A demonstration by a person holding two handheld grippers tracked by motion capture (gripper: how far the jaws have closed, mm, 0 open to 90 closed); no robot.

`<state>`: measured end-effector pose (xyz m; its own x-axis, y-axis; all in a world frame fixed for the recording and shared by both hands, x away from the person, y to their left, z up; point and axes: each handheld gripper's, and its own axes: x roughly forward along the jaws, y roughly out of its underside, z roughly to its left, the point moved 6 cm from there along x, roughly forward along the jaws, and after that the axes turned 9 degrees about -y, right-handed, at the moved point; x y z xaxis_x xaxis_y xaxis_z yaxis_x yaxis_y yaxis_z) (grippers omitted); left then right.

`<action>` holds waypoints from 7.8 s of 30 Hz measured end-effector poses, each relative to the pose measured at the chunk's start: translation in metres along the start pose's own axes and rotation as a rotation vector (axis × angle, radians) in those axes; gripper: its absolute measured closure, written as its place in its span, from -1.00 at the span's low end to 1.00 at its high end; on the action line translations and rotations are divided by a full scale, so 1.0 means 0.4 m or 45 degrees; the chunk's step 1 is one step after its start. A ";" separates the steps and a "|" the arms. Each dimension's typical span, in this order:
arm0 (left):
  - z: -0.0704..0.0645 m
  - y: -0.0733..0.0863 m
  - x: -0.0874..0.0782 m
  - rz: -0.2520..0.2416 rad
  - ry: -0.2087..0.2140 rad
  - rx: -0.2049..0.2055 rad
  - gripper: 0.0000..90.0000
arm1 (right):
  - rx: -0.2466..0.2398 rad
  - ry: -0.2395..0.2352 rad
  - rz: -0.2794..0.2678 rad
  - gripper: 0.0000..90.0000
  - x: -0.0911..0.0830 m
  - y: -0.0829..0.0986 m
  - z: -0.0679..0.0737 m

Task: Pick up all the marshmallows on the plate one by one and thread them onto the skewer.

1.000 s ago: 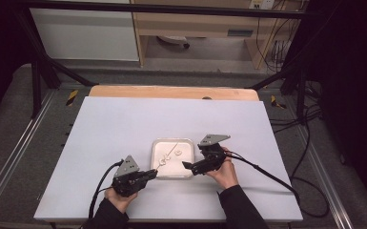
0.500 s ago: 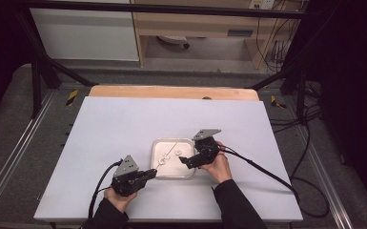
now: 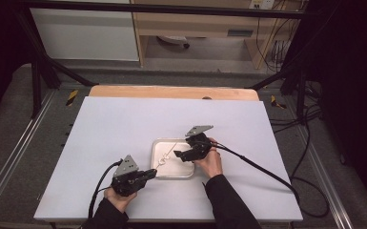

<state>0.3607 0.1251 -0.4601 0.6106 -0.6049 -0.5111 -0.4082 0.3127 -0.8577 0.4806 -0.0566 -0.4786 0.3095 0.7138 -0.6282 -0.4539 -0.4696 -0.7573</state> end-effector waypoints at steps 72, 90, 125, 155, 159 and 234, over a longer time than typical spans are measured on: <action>-0.009 -0.001 0.000 -0.006 0.014 0.011 0.94 | 0.113 -0.260 -0.209 0.58 -0.167 -0.018 0.075; -0.021 -0.003 0.000 -0.014 0.032 0.025 0.94 | 0.212 -0.359 -0.435 0.59 -0.255 -0.051 0.078; -0.025 -0.005 -0.002 -0.025 0.043 0.034 0.94 | 0.311 -0.508 -0.464 0.60 -0.210 -0.081 0.084; -0.033 0.000 0.002 -0.001 0.045 0.074 0.95 | 0.321 -0.568 -0.410 0.67 -0.170 -0.056 0.111; -0.033 0.003 0.006 0.015 0.043 0.073 0.95 | 0.318 -0.555 -0.405 0.67 -0.162 -0.051 0.116; -0.017 -0.001 0.007 0.042 0.052 0.014 0.95 | 0.110 -0.018 -0.130 -0.99 -0.266 0.206 0.023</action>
<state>0.3581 0.1183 -0.4608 0.5686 -0.6235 -0.5366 -0.4199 0.3410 -0.8411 0.4025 -0.1664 -0.4725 0.3464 0.7630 -0.5457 -0.4911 -0.3481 -0.7985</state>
